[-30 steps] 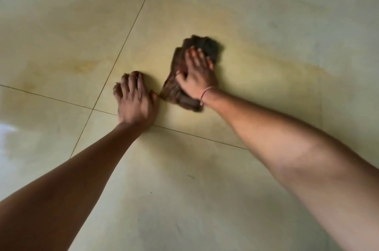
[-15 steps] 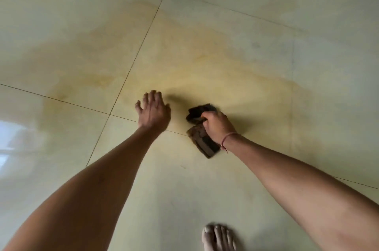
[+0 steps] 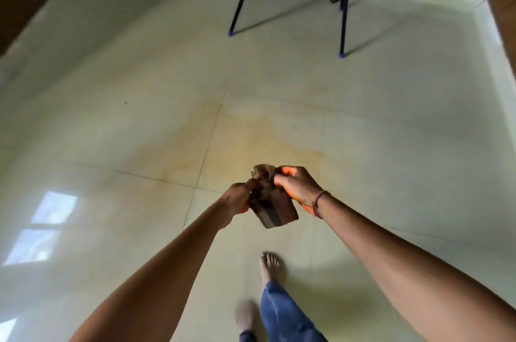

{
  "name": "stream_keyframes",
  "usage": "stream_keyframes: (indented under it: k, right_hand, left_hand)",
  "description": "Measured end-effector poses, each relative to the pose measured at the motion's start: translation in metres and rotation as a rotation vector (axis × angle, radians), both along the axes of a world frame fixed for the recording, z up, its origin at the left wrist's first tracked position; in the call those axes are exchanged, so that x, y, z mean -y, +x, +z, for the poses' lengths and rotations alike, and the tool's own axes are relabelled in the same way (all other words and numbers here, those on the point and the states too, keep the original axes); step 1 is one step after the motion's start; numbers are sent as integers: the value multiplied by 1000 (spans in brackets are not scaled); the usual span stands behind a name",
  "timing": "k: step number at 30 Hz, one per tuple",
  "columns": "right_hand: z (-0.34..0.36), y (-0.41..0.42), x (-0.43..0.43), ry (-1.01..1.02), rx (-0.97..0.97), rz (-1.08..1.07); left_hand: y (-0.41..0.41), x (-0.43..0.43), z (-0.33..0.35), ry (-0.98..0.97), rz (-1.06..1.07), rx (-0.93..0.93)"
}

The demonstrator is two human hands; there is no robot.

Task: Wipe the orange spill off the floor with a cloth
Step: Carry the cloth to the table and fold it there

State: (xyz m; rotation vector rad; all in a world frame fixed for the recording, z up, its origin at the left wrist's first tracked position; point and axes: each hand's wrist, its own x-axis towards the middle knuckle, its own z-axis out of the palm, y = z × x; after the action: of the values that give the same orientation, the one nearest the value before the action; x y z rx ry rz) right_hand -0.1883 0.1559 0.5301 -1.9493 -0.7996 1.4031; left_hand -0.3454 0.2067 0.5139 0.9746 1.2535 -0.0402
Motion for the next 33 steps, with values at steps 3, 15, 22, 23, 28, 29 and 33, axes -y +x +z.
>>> stream_keyframes:
  k: [3, 15, 22, 23, 28, 29, 33]
  right_hand:
    - [126, -7, 11, 193, -36, -84]
    - [359, -4, 60, 539, 260, -53]
    - [384, 26, 70, 594, 199, -86]
    - [384, 33, 78, 620, 223, -110]
    - [369, 49, 116, 721, 456, 179]
    - [368, 47, 118, 742, 448, 171]
    - [379, 48, 104, 744, 297, -44]
  left_hand:
    - [-5, 14, 110, -10, 169, 205]
    - [5, 65, 354, -67, 328, 797]
    - [34, 61, 407, 256, 321, 637]
    - [39, 59, 410, 259, 392, 619]
    - [64, 60, 430, 213, 579, 556]
    - [67, 62, 432, 216, 585, 550]
    - [75, 63, 446, 205, 569, 593]
